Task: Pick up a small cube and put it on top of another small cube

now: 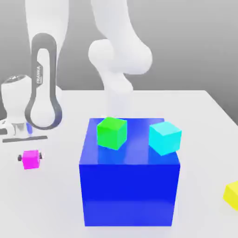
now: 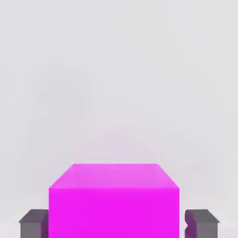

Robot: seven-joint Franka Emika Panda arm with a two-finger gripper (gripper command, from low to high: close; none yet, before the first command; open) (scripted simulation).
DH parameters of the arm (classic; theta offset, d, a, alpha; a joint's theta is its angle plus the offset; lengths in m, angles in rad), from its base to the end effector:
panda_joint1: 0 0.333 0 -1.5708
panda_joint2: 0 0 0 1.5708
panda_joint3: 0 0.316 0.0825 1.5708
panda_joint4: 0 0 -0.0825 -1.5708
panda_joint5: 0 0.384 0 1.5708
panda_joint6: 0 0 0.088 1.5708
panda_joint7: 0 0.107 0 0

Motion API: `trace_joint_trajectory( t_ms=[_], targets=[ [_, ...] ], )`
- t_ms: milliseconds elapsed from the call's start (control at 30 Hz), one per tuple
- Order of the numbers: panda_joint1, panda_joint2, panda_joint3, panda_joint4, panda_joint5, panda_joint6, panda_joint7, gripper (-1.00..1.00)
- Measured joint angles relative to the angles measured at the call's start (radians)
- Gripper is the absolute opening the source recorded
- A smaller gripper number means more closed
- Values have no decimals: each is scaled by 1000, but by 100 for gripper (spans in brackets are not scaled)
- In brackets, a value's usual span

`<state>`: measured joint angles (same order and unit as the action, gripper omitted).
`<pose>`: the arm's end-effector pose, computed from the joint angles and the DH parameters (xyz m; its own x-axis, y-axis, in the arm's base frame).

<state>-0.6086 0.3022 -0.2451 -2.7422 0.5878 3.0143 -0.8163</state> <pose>0.2022 -0.3105 0.1317 0.8192 -0.5735 -0.0008 -0.5735 -0.8192 0.0017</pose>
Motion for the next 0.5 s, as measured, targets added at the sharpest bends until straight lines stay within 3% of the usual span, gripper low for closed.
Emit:
trace_joint_trajectory(
  t_ms=[67, 133, 267, 333, 500],
  targets=[
    [-24, 14, 28, 5, 20, 11, -16, -100],
    [18, -18, -25, -7, -32, -12, 25, -100],
    [149, -155, -217, -51, -301, -97, 228, -100],
    [156, -234, -256, -68, -458, -148, 349, -100],
    [236, -391, -167, -25, -600, -335, 607, -100]
  ],
)
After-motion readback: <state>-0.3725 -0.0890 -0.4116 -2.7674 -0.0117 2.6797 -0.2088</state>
